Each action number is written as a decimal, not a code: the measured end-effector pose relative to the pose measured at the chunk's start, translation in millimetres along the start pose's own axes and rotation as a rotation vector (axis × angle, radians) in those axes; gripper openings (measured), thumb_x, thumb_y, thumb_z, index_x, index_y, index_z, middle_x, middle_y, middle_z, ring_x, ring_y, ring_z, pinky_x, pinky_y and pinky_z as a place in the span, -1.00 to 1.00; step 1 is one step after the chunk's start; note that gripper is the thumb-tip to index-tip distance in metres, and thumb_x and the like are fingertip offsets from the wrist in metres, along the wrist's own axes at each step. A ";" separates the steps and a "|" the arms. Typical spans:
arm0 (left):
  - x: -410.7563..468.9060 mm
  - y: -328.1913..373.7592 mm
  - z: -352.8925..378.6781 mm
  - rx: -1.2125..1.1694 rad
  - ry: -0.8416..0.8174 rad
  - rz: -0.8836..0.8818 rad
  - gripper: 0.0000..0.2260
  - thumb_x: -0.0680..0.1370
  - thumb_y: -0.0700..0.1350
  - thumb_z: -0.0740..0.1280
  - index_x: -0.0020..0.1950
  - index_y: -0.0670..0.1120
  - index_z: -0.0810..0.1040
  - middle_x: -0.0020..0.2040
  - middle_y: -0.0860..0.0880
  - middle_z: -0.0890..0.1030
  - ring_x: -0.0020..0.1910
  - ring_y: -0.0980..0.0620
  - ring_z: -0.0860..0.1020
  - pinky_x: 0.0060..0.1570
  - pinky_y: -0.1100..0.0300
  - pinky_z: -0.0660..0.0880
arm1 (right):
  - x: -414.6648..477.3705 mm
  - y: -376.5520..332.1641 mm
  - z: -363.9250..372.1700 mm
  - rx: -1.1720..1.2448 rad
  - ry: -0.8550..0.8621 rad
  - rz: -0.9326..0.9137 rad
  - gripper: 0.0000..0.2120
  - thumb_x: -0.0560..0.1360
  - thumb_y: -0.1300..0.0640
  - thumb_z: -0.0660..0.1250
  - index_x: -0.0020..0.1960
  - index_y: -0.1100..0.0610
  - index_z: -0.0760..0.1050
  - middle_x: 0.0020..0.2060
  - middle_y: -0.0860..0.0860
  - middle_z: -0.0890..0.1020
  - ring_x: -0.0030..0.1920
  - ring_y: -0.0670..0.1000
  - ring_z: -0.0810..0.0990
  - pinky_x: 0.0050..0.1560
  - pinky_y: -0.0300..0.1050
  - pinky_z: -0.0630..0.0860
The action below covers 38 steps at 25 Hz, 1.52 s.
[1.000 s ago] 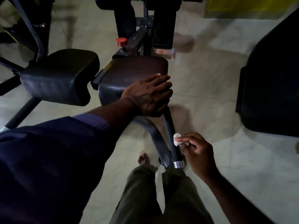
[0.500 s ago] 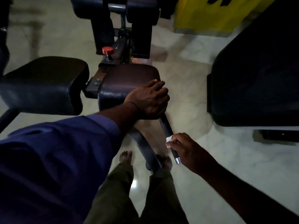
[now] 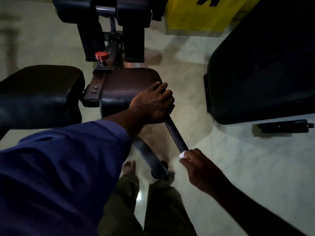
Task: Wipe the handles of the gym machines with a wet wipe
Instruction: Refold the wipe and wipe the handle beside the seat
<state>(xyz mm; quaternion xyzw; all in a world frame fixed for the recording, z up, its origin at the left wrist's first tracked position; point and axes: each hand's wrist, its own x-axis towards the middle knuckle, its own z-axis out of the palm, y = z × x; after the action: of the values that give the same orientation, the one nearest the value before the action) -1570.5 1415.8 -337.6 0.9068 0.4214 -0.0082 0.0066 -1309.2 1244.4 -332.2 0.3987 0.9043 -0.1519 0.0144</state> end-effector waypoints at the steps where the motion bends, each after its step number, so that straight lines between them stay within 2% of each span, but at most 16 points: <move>1: 0.4 0.9 -0.6 0.004 0.007 -0.003 -0.53 0.72 0.10 0.01 0.12 -0.16 0.60 0.11 -0.20 0.59 0.35 -0.34 0.46 0.35 -0.21 0.36 | 18.7 5.7 2.7 0.004 0.020 0.017 -0.75 0.51 0.32 0.23 0.09 0.19 0.61 0.07 0.11 0.60 0.06 0.13 0.55 -0.06 -0.02 0.61; 4: 1.8 3.3 2.4 0.019 0.016 -0.003 -0.55 0.73 0.09 0.01 0.12 -0.14 0.60 0.12 -0.18 0.59 0.36 -0.32 0.45 0.36 -0.20 0.36 | 105.1 21.9 12.5 0.056 0.107 0.106 -0.75 0.49 0.27 0.24 0.04 0.17 0.66 -0.02 0.12 0.56 -0.01 0.14 0.52 -0.12 0.00 0.58; 6: 1.3 2.2 2.0 0.030 0.015 -0.014 -0.54 0.73 0.10 -0.02 0.12 -0.13 0.60 0.13 -0.17 0.59 0.37 -0.31 0.44 0.37 -0.19 0.35 | 117.5 23.7 14.3 0.101 0.127 0.145 -0.78 0.47 0.31 0.30 0.02 0.16 0.67 -0.02 0.12 0.55 -0.02 0.15 0.50 -0.08 0.00 0.56; 9: 2.9 5.7 -1.6 0.051 0.016 -0.029 -0.53 0.71 0.10 -0.03 0.10 -0.12 0.59 0.12 -0.17 0.58 0.37 -0.29 0.45 0.37 -0.18 0.35 | 39.2 15.8 14.1 0.142 0.119 0.126 -0.76 0.48 0.32 0.32 0.09 0.16 0.65 0.08 0.09 0.59 0.06 0.11 0.52 0.06 -0.02 0.55; 12: 3.2 5.9 -3.3 0.057 0.002 -0.029 -0.52 0.71 0.12 -0.04 0.12 -0.13 0.58 0.13 -0.17 0.57 0.38 -0.29 0.43 0.38 -0.17 0.34 | -14.4 6.5 7.3 0.188 0.086 0.059 -0.77 0.51 0.30 0.31 0.10 0.18 0.65 0.07 0.06 0.61 0.07 0.12 0.56 0.05 0.02 0.58; 15: 3.8 5.7 -0.1 0.074 0.027 -0.042 -0.52 0.72 0.12 -0.06 0.15 -0.11 0.57 0.15 -0.15 0.57 0.41 -0.26 0.42 0.41 -0.14 0.32 | 60.8 24.6 11.3 0.252 0.142 0.105 -0.81 0.47 0.30 0.37 0.03 0.17 0.69 0.00 0.09 0.60 0.04 0.12 0.56 0.00 0.01 0.61; 18: 3.9 7.9 5.5 0.072 0.028 -0.069 -0.52 0.73 0.13 -0.06 0.24 -0.11 0.55 0.20 -0.14 0.56 0.45 -0.24 0.40 0.46 -0.10 0.29 | 134.9 38.8 13.8 0.422 0.197 0.271 -0.86 0.44 0.29 0.45 -0.04 0.13 0.71 -0.07 0.09 0.59 -0.01 0.14 0.59 -0.04 0.03 0.62; 21: 3.2 7.9 3.5 0.085 0.013 -0.078 -0.51 0.73 0.13 -0.05 0.32 -0.12 0.54 0.24 -0.14 0.56 0.46 -0.24 0.39 0.47 -0.10 0.28 | 84.6 37.6 18.0 0.466 0.204 0.289 -0.79 0.47 0.25 0.48 0.07 0.06 0.74 -0.02 0.04 0.61 0.01 0.07 0.62 0.06 -0.10 0.61; 24: 3.9 9.9 2.6 0.096 0.014 -0.096 -0.52 0.73 0.12 -0.04 0.31 -0.12 0.55 0.21 -0.13 0.58 0.45 -0.24 0.41 0.46 -0.10 0.29 | 17.1 34.2 10.9 0.534 0.165 0.241 -0.80 0.50 0.20 0.46 0.08 0.01 0.74 0.02 -0.04 0.63 0.05 -0.05 0.65 0.06 -0.15 0.62; 25: 4.6 9.7 2.8 0.094 0.023 -0.099 -0.52 0.73 0.12 -0.03 0.30 -0.12 0.56 0.21 -0.13 0.58 0.45 -0.23 0.42 0.46 -0.10 0.30 | 20.6 37.4 12.6 0.559 0.175 0.271 -0.83 0.52 0.18 0.47 0.06 -0.01 0.74 0.00 -0.05 0.65 0.02 -0.09 0.66 0.02 -0.20 0.61; 27: 4.6 10.1 5.0 0.086 0.028 -0.099 -0.53 0.73 0.12 0.00 0.31 -0.12 0.56 0.21 -0.13 0.59 0.45 -0.23 0.42 0.46 -0.10 0.30 | 65.0 44.5 17.2 0.659 0.318 0.421 -0.90 0.51 0.11 0.53 0.02 0.00 0.75 -0.06 -0.03 0.70 -0.10 -0.13 0.68 -0.07 -0.28 0.59; 29: 4.3 9.8 5.8 0.090 0.023 -0.100 -0.55 0.72 0.11 0.03 0.34 -0.13 0.55 0.23 -0.14 0.59 0.45 -0.23 0.42 0.46 -0.10 0.31 | 123.2 55.1 23.7 0.773 0.423 0.585 -0.86 0.49 0.06 0.55 0.03 0.05 0.75 -0.09 -0.05 0.76 -0.13 -0.17 0.70 -0.04 -0.23 0.63; 31: 6.0 9.6 6.2 0.094 0.032 -0.093 -0.55 0.72 0.10 0.05 0.36 -0.14 0.55 0.24 -0.15 0.59 0.44 -0.24 0.43 0.45 -0.11 0.32 | 150.4 69.3 30.0 0.927 0.356 0.660 -0.84 0.47 0.03 0.56 0.01 0.07 0.76 -0.15 -0.09 0.77 -0.15 -0.20 0.71 0.00 -0.11 0.68; 34: 5.1 10.1 4.7 0.105 0.057 -0.092 -0.55 0.72 0.09 0.06 0.37 -0.16 0.56 0.23 -0.16 0.60 0.43 -0.26 0.45 0.44 -0.12 0.33 | 100.0 79.3 35.0 1.137 0.171 0.755 -0.79 0.40 -0.03 0.61 -0.10 0.09 0.74 -0.29 -0.07 0.72 -0.25 -0.09 0.68 -0.07 0.07 0.70; 36: 4.9 9.8 2.8 0.116 0.029 -0.086 -0.54 0.72 0.09 0.05 0.37 -0.16 0.55 0.23 -0.16 0.60 0.43 -0.27 0.45 0.44 -0.13 0.31 | 41.9 71.5 28.5 1.456 0.084 0.849 -0.75 0.36 0.02 0.62 -0.09 0.16 0.70 -0.27 0.03 0.69 -0.20 -0.01 0.62 -0.10 0.05 0.59; 38: 6.0 9.9 1.6 0.113 0.011 -0.088 -0.54 0.72 0.10 0.05 0.37 -0.16 0.55 0.24 -0.16 0.59 0.44 -0.27 0.44 0.44 -0.14 0.31 | 30.9 62.1 31.4 1.648 0.047 0.871 -0.89 0.45 0.19 0.54 -0.08 0.18 0.65 -0.22 0.06 0.67 -0.11 0.03 0.60 -0.02 0.01 0.54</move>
<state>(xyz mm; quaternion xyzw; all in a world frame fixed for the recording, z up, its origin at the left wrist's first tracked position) -1559.1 1413.9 -339.3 0.8864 0.4598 -0.0273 -0.0471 -1288.1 1297.1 -383.1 0.5901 0.2819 -0.7188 -0.2358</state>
